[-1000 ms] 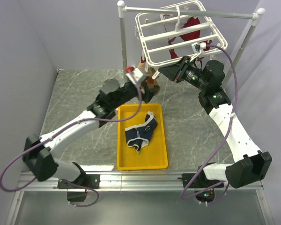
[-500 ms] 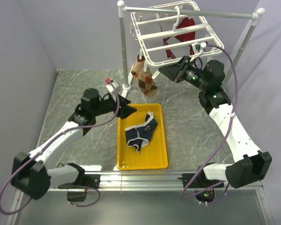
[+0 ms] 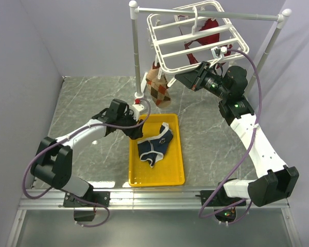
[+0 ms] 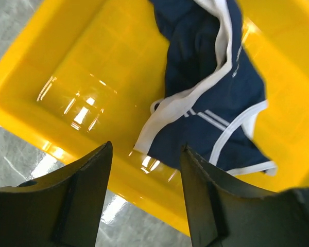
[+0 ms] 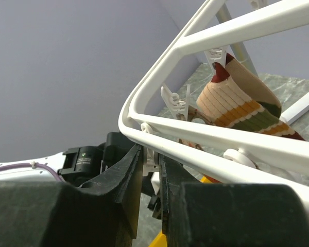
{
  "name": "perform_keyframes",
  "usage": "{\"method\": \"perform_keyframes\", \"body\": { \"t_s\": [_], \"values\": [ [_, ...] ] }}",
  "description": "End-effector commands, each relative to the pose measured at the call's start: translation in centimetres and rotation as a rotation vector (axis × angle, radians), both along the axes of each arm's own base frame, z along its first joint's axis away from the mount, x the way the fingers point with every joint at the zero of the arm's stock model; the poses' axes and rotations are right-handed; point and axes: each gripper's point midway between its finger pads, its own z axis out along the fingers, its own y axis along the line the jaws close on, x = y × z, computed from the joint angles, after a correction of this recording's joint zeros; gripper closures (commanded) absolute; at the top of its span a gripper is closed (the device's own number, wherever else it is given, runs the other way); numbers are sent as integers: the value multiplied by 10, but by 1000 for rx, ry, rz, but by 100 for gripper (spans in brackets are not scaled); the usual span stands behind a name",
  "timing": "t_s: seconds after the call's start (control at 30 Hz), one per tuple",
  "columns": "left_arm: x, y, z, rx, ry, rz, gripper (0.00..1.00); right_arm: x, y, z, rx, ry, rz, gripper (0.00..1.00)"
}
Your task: Clip the underwear to the hanger
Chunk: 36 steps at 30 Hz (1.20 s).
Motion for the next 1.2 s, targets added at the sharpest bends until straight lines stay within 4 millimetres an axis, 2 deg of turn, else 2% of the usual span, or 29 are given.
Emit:
{"method": "perform_keyframes", "body": {
  "t_s": [0.0,0.17,0.2,0.33,0.5,0.6,0.67,0.83,0.97,1.0,1.07,1.17],
  "values": [
    [-5,3,-12,156,-31,-78,39,-4,1,18,5,-50,26,100],
    [-20,-8,-32,244,6,-145,42,-3,0,19,4,-49,21,100],
    [-20,-5,-35,279,12,-134,42,-3,-1,19,5,-50,19,100],
    [1,1,-38,348,-25,-44,42,-4,-1,20,10,-51,22,100],
    [7,2,-43,402,-33,1,41,-3,-1,20,13,-49,22,100],
    [4,0,-50,438,-20,-18,43,-3,0,21,14,-49,24,100],
    [-4,0,-58,462,18,-45,48,-1,-1,20,11,-51,20,100],
    [-16,-7,-68,493,73,-121,54,0,-2,21,9,-54,15,100],
    [-20,-8,-86,540,100,-169,69,1,-2,21,13,-53,11,100],
    [-19,-9,-88,548,102,-177,77,2,-2,20,13,-52,11,100],
    [-11,-13,-93,574,86,-202,87,3,-3,20,13,-49,10,100],
    [15,-22,-81,597,-9,-223,97,3,-3,21,14,-50,10,100]
  ]
}}
